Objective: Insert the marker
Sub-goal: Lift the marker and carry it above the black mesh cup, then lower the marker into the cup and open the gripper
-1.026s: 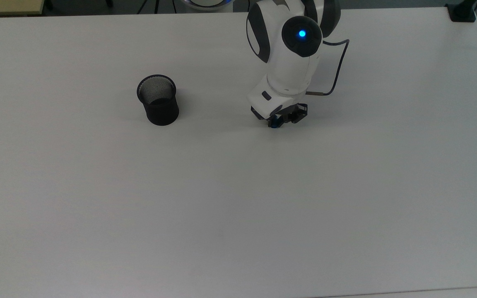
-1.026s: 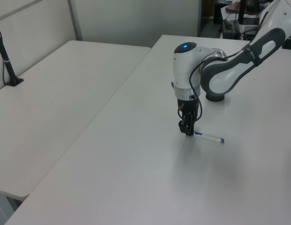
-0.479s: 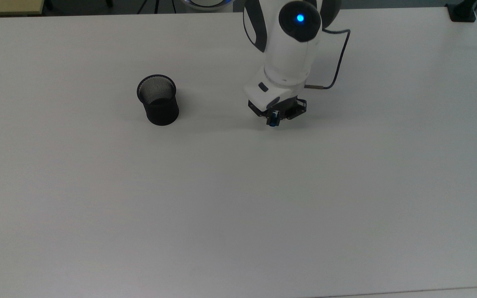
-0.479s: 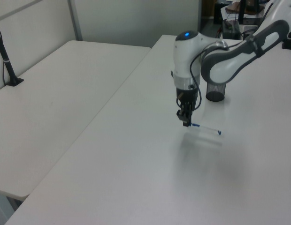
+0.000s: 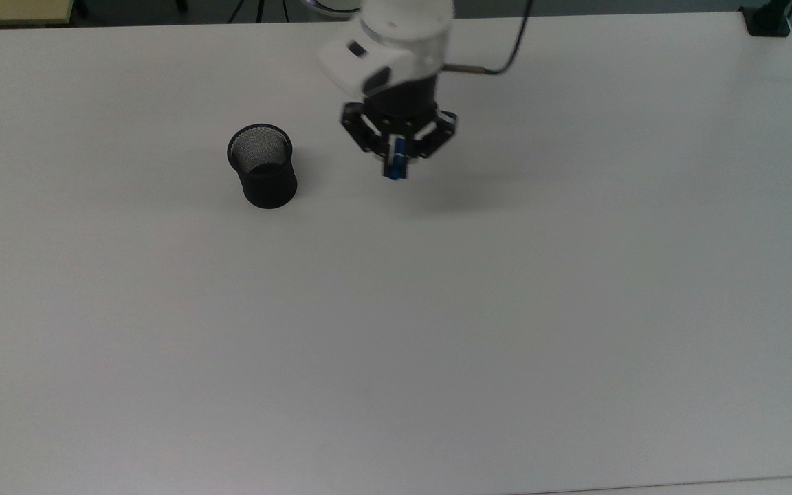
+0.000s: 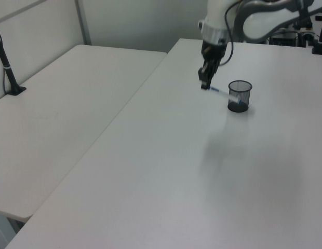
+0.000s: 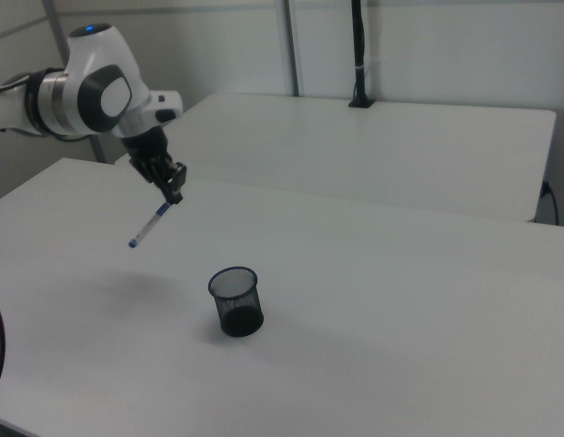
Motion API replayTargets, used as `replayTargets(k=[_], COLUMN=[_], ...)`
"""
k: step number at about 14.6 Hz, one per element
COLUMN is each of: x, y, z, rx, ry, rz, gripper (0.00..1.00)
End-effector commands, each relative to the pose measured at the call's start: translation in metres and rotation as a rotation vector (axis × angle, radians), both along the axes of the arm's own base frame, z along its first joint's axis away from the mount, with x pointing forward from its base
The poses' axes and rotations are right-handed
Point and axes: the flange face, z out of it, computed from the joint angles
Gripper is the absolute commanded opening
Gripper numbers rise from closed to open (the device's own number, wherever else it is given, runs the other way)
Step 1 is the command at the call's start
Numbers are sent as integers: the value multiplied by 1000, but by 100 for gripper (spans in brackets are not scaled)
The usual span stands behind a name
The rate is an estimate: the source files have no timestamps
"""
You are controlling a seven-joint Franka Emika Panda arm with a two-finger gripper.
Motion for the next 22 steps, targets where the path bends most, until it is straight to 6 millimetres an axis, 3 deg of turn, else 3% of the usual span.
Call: replayTargets(k=[1, 4, 6, 12, 13, 18, 22], x=[-5, -11, -24, -58, -60, -76, -80], y=[-52, -97, -127, -176, -184, -206, -200], z=[29, 44, 39, -28, -29, -27, -26], rx=[-17, -34, -50, -118, -124, -159, -150], ry=[-60, -168, -256, -498, -524, -520, -519], rz=[8, 4, 13, 49, 39, 53, 55], gripper=[0, 0, 0, 0, 0, 0, 0])
